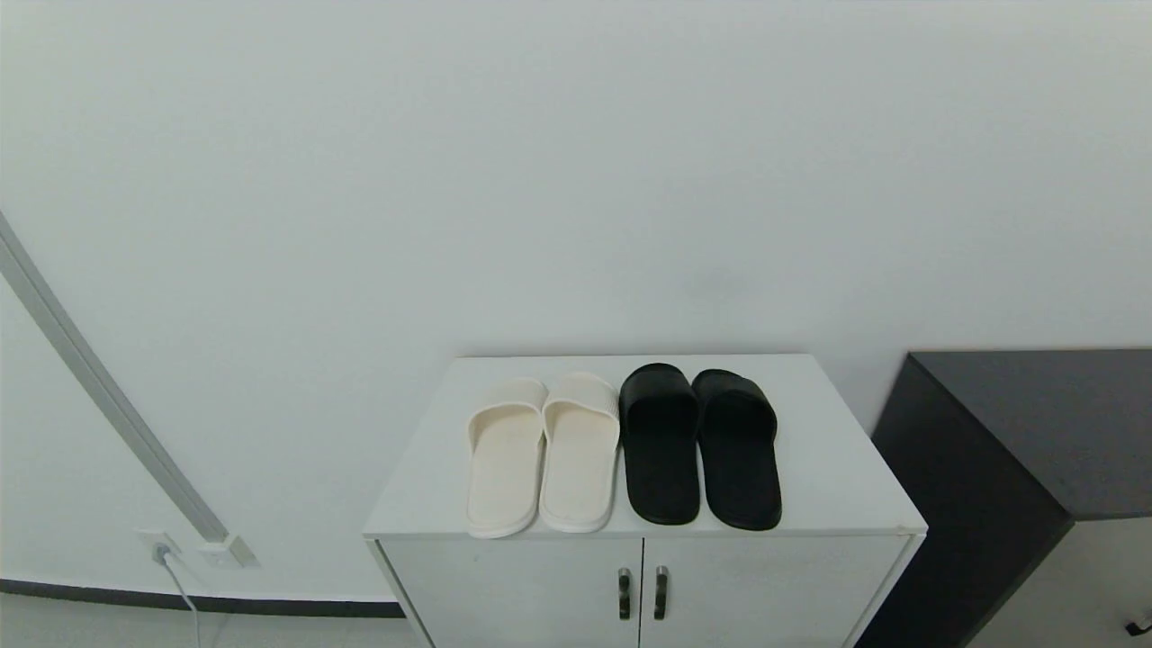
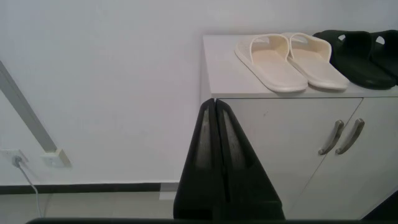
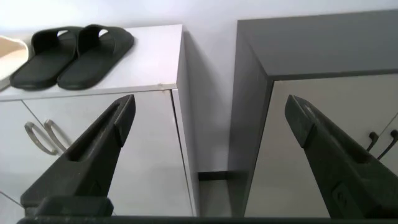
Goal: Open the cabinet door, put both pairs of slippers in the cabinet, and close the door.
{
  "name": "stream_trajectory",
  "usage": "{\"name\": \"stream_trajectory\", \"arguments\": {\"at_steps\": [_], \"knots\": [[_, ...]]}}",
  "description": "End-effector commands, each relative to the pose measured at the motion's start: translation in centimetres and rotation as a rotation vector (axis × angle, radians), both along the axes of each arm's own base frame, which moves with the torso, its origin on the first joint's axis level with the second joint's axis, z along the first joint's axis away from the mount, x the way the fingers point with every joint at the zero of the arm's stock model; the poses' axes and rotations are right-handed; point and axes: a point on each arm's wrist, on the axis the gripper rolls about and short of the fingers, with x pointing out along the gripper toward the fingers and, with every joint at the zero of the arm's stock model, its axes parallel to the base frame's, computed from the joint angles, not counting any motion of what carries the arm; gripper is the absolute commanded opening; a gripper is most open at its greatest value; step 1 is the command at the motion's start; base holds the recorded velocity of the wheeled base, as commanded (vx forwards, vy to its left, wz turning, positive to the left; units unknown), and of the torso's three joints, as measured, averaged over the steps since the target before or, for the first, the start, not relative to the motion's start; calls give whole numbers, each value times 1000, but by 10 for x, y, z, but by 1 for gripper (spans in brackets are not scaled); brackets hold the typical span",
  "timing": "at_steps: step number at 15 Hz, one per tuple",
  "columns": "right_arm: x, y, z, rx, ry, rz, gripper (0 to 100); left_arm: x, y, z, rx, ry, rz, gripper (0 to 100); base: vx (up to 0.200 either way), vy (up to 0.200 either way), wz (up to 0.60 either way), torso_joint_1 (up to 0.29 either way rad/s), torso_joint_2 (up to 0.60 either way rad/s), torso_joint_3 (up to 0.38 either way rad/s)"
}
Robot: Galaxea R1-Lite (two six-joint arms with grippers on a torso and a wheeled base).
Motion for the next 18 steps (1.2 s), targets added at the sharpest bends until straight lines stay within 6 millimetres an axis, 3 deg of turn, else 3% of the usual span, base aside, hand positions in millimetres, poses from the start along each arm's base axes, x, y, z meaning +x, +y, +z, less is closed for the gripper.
{"name": "stream_trajectory", "arguments": {"at_steps": [1, 9, 10, 11, 14, 18], "knots": [[0, 0, 0, -14, 2, 3, 100, 0, 0, 0, -1, 1, 1, 0, 0, 0, 0, 0, 0, 0], [0, 1, 0, -43, -3, 32, 100, 0, 0, 0, -2, 1, 0, 0, 0, 0, 0, 0, 0, 0], [-3, 1, 13, -22, -46, 33, 100, 0, 0, 0, -2, 1, 0, 0, 0, 0, 0, 0, 0, 0], [-8, 0, 55, 56, -70, 65, 100, 0, 0, 0, -1, 3, -2, 0, 0, 0, 0, 0, 0, 0], [9, 1, 46, 32, 116, 103, 100, 0, 0, 0, -2, 1, 0, 0, 0, 0, 0, 0, 0, 0], [66, 7, 65, 38, 265, 226, 100, 0, 0, 0, 1, 1, -3, 0, 0, 0, 0, 0, 0, 0]]}}
